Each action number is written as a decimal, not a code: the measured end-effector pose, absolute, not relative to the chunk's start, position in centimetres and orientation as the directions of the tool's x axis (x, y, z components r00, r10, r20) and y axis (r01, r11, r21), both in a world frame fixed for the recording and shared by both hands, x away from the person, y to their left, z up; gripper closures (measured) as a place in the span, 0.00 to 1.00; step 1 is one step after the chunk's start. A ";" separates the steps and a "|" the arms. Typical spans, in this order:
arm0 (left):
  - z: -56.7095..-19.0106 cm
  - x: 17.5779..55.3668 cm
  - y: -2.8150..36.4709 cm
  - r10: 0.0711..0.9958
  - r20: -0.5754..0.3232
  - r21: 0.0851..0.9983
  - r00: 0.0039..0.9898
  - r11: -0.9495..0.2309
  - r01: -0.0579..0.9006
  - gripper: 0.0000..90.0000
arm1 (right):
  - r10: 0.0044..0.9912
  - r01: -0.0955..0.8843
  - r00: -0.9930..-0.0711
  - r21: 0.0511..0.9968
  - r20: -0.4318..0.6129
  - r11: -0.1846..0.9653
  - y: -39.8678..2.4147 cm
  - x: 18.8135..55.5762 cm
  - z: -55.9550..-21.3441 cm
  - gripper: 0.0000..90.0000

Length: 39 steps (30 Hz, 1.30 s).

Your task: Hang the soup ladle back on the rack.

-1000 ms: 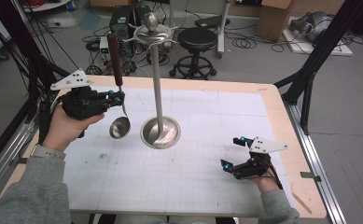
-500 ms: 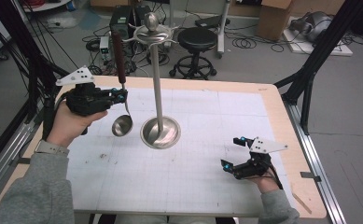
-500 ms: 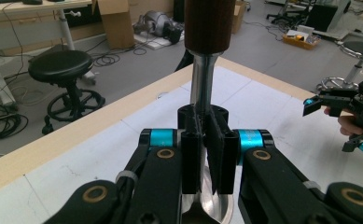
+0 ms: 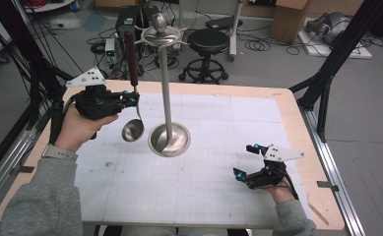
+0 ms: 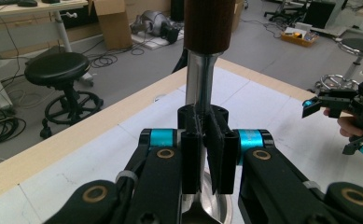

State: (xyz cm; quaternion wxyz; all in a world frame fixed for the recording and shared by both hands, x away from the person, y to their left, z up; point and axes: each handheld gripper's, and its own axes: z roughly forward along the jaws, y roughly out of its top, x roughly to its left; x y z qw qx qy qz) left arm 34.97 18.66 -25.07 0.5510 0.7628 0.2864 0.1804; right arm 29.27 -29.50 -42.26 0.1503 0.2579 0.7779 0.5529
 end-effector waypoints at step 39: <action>-26.1 36.1 16.7 0.653 -0.020 0.937 0.757 -0.251 0.242 0.93 | 0.565 0.230 -0.824 0.938 0.046 0.260 -29.4 29.3 -42.3 0.01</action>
